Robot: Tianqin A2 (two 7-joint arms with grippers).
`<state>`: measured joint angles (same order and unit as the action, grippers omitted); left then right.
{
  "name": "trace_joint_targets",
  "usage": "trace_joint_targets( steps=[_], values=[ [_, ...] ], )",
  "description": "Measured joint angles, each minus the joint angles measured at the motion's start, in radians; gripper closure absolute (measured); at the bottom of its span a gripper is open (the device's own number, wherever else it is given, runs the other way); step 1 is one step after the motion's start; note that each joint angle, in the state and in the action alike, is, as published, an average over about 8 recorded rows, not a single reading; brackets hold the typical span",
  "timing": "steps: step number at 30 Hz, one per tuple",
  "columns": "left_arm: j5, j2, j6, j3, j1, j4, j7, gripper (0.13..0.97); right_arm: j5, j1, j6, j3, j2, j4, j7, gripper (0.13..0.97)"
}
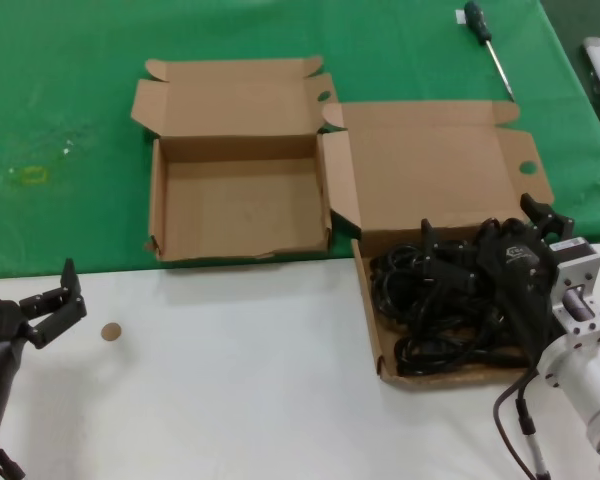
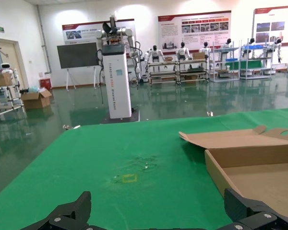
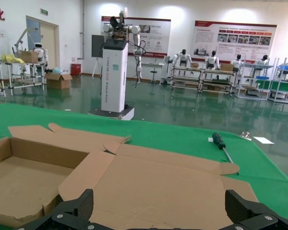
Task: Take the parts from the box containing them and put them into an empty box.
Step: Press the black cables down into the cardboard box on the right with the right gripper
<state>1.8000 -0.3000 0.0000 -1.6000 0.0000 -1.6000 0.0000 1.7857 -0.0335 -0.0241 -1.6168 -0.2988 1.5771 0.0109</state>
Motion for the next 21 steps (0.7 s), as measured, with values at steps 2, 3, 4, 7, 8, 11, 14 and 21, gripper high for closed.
trace_joint_targets(
  steps=[2,3,4,7,8,11,14,21],
  values=[
    [0.0,0.0,0.0,0.0,0.0,0.0,0.0,0.132,0.0,0.0,0.0,0.0,0.0,0.0,0.0,0.129],
    [0.0,0.0,0.0,0.0,0.0,0.0,0.0,0.132,0.0,0.0,0.0,0.0,0.0,0.0,0.0,0.129],
    [0.0,0.0,0.0,0.0,0.0,0.0,0.0,0.132,0.0,0.0,0.0,0.0,0.0,0.0,0.0,0.129],
    [0.0,0.0,0.0,0.0,0.0,0.0,0.0,0.132,0.0,0.0,0.0,0.0,0.0,0.0,0.0,0.129],
    [0.0,0.0,0.0,0.0,0.0,0.0,0.0,0.132,0.0,0.0,0.0,0.0,0.0,0.0,0.0,0.129],
    [0.0,0.0,0.0,0.0,0.0,0.0,0.0,0.132,0.0,0.0,0.0,0.0,0.0,0.0,0.0,0.129],
    [0.0,0.0,0.0,0.0,0.0,0.0,0.0,0.132,0.0,0.0,0.0,0.0,0.0,0.0,0.0,0.129],
    [0.0,0.0,0.0,0.0,0.0,0.0,0.0,0.132,0.0,0.0,0.0,0.0,0.0,0.0,0.0,0.129]
  ],
)
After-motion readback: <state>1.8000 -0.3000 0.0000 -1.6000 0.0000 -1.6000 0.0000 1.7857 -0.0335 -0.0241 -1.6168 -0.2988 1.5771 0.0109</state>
